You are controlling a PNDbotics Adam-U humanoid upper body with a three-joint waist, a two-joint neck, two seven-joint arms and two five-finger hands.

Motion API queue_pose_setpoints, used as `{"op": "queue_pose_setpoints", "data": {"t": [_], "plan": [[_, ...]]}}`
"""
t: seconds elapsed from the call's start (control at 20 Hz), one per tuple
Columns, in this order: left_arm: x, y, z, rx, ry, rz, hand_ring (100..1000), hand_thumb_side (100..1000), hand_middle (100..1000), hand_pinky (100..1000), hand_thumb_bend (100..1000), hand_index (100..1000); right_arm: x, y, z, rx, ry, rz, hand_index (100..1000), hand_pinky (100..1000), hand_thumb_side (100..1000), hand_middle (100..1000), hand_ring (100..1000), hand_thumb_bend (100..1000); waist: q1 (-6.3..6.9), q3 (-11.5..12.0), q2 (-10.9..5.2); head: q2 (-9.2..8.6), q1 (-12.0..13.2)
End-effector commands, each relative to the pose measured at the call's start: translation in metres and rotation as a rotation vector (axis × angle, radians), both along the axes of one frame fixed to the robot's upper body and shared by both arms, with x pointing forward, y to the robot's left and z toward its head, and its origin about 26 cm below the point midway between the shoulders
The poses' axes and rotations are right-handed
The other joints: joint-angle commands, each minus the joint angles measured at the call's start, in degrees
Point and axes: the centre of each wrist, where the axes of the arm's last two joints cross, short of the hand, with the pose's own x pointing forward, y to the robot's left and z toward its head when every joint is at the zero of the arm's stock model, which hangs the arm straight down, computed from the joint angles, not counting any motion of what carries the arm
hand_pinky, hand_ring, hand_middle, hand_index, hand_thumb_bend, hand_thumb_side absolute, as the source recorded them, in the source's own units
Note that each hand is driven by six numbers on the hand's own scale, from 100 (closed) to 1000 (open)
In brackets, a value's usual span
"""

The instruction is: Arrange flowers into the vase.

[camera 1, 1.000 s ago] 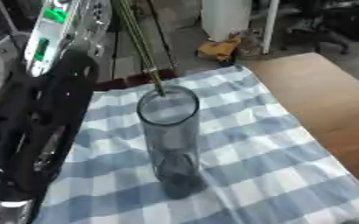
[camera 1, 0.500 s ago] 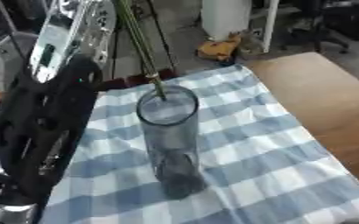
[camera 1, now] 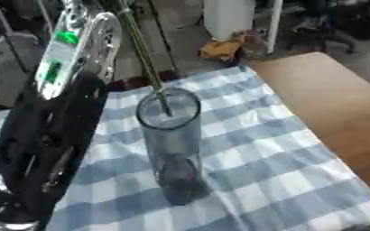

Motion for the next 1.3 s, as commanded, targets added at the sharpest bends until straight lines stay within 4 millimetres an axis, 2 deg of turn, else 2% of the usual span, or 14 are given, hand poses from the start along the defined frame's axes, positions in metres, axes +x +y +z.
{"op": "queue_pose_setpoints", "data": {"t": [0.05, 1.0, 1.3], "plan": [[-0.008, -0.002, 0.009, -0.011, -0.047, -0.008, 100, 765, 100, 100, 100, 100, -0.002, 0.000, 0.010, 0.000, -0.035, 0.002, 813, 819, 718, 544, 805, 100, -0.41, -0.10, -0.60, -0.47, -0.16], [-0.002, -0.008, -0.016, 0.062, -0.032, -0.035, 100, 810, 100, 100, 100, 100, -0.002, -0.001, 0.011, 0.007, -0.042, -0.008, 812, 820, 719, 541, 809, 100, -0.27, -0.04, 0.38, -1.95, -0.69], [0.002, -0.008, -0.016, 0.100, -0.109, 0.022, 100, 802, 100, 100, 100, 100, -0.002, 0.001, 0.012, 0.010, -0.042, 0.004, 813, 820, 717, 542, 811, 100, -0.06, -0.07, 0.64, -2.45, -0.57]]}}
